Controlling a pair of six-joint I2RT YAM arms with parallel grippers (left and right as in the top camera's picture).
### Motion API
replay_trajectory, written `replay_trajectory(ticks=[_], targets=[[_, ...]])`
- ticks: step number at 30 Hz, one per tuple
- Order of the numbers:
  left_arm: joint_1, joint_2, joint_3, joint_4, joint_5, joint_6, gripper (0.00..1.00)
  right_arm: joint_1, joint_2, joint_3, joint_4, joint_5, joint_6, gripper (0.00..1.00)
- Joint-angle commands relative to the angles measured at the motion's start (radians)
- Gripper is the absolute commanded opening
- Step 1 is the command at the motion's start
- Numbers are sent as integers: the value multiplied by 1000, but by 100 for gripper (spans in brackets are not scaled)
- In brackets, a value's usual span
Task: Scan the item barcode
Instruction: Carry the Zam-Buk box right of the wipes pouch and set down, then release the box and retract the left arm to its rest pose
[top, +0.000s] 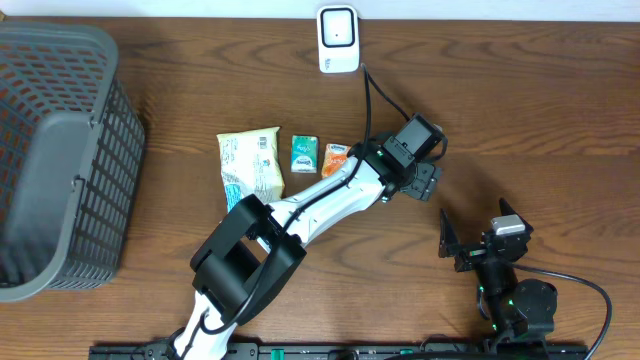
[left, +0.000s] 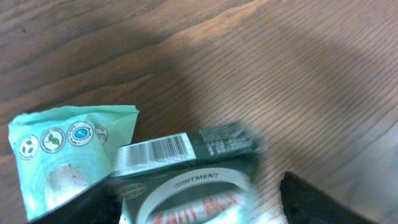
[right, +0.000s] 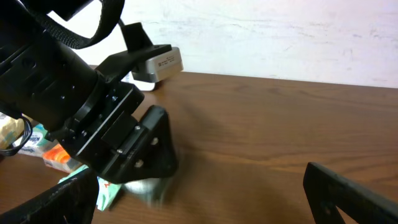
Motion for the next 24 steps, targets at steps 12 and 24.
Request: replay_trajectory(ticks=[12, 24], targets=[[64, -58, 14, -24, -5, 4, 99, -6, -2, -3, -3, 4, 13, 99], [503, -418, 27, -337, -5, 138, 98, -6, -2, -3, -3, 4, 13, 99]])
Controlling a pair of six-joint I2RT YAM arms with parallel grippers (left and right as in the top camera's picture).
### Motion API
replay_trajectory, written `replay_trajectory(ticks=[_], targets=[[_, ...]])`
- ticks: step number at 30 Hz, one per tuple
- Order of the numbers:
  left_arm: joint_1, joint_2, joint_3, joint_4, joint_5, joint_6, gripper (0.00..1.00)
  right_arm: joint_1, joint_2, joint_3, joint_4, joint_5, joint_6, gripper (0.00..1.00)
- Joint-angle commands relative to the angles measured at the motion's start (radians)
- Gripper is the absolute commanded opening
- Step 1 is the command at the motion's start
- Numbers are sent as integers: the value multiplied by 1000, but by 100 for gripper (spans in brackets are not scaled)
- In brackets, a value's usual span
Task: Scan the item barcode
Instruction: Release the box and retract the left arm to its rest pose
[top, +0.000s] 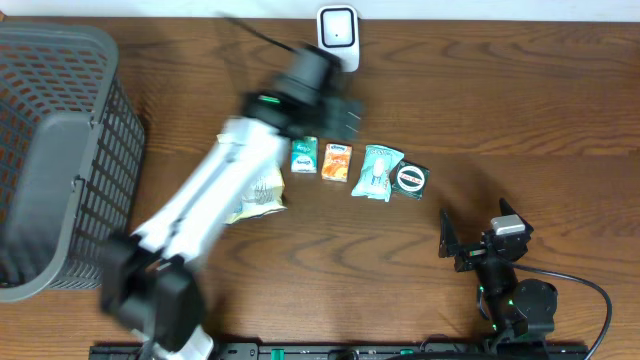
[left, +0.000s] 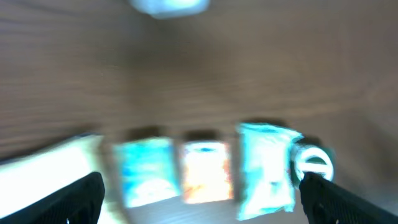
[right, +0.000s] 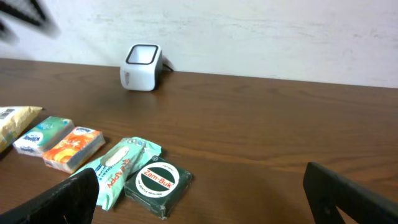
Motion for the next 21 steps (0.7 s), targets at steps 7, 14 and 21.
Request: replay_trajectory(ticks=[7, 14, 21], targets=[[320, -134, 21, -137, 16, 182, 99, -6, -2, -3, -3, 4, 13, 99], [425, -134, 21, -174, 55, 386, 98, -6, -2, -3, -3, 4, 13, 99], [534, -133, 20, -179, 26, 385, 100, -6, -2, -3, -3, 4, 13, 99]])
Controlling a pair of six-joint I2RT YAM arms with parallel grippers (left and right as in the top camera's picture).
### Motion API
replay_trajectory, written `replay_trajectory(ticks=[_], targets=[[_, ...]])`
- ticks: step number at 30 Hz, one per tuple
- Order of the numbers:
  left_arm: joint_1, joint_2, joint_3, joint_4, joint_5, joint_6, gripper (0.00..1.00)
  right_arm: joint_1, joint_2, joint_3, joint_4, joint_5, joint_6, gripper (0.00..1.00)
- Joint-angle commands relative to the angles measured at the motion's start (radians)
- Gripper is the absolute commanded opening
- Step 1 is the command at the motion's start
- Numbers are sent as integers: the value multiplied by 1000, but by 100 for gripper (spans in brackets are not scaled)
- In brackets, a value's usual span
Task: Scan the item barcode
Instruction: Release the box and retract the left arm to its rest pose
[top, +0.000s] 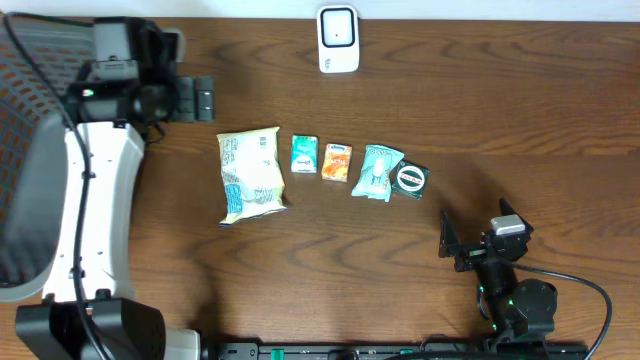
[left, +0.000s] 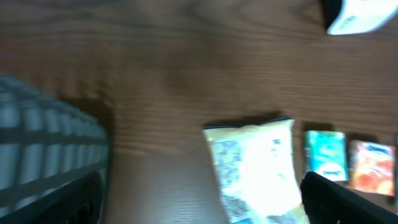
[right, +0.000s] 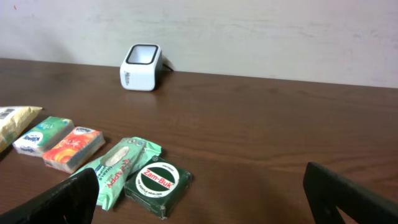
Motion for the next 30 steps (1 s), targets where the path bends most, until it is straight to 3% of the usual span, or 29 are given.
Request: replay_trajectory(ticks=[1, 20, 24, 30], targets=[[42, 2, 12, -8, -6, 35, 100, -6, -2, -3, -3, 4, 13, 99], [46, 2, 12, -9, -9, 35, 98, -6, -2, -3, 28, 103, -40, 99], [46, 2, 12, -9, -9, 35, 98, -6, -2, -1, 135, 25, -62, 99], [46, 2, 12, -9, -9, 35, 98, -6, 31, 63, 120, -34, -61, 99]])
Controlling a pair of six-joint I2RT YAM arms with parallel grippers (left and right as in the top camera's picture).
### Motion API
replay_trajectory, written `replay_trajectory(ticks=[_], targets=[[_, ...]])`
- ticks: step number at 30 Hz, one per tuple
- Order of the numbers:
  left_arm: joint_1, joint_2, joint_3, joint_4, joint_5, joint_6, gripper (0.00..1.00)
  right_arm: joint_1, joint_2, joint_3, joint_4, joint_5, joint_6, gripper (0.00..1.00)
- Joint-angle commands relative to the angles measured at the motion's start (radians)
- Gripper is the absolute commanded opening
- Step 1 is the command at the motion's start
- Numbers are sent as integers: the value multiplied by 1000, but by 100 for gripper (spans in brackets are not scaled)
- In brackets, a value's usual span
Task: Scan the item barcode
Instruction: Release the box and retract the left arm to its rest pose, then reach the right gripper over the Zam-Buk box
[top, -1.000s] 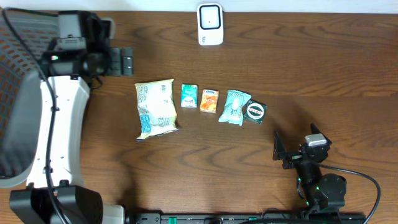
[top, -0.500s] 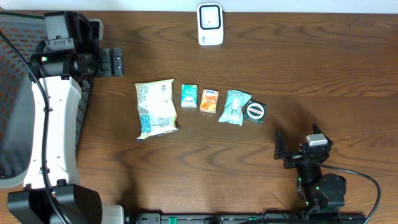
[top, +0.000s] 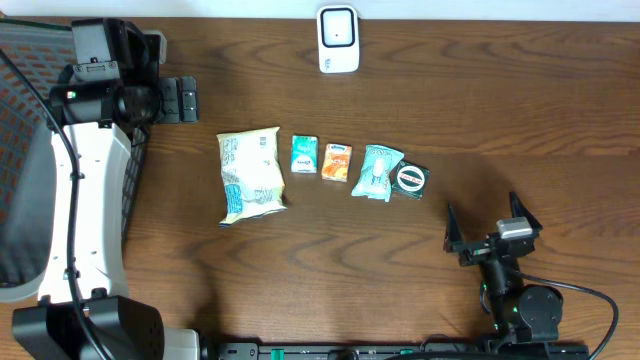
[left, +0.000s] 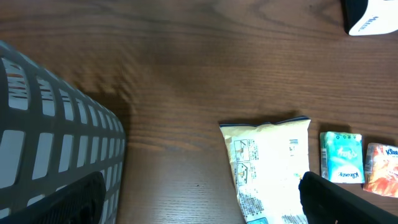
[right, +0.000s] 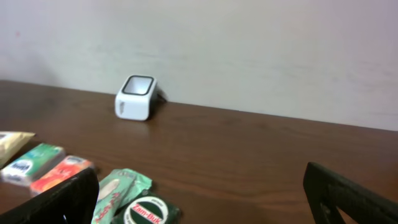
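Note:
The white barcode scanner (top: 338, 38) stands at the table's far edge. In front of it lies a row of items: a yellowish bag (top: 250, 175), a teal pack (top: 304, 154), an orange pack (top: 336, 160), a mint packet (top: 376, 171) and a dark green Zam-Buk box (top: 409, 179). My left gripper (top: 186, 99) hangs open and empty at the far left, beside the basket; its wrist view shows the bag (left: 270, 162) below right. My right gripper (top: 482, 212) stands open and empty near the front right, facing the Zam-Buk box (right: 148, 211) and the scanner (right: 137, 98).
A large grey mesh basket (top: 40, 150) fills the left side of the table, its wall (left: 50, 137) close under my left gripper. The scanner's black cable (top: 372, 85) runs off its right side. A pale wall rises behind the table.
My left gripper has shifted slightly further left beside the basket. My right gripper has moved a little and tipped up, so more wall and less table shows in its view.
At first my left gripper was low over the Zam-Buk box and mint packet at the row's right end. Then it was up near the scanner, with the box lying on the table. After that it was at the far left by the basket, where it stays, open.

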Motion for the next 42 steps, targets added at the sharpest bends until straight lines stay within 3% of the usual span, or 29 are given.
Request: replay_trajectory(ticks=[1, 12, 14, 26, 32, 39, 42], targets=[[-2, 2, 12, -3, -6, 14, 98, -6, 44, 78, -15, -49, -16, 99], [-2, 2, 12, -3, -5, 14, 98, -6, 483, 523, -215, -179, -108, 99], [-2, 2, 12, -3, -5, 14, 98, -6, 621, 664, -318, -235, -137, 99], [-2, 2, 12, -3, -5, 14, 98, -6, 1072, 1093, -748, -311, -140, 99], [-2, 2, 12, -3, -5, 14, 98, -6, 1171, 1164, -811, -312, -146, 99], [-2, 2, 12, -3, -5, 14, 98, -4, 1176, 1164, -806, -385, 55, 99], [-2, 2, 12, -3, -6, 14, 98, 2, 1187, 1162, -784, -399, 66, 82]])
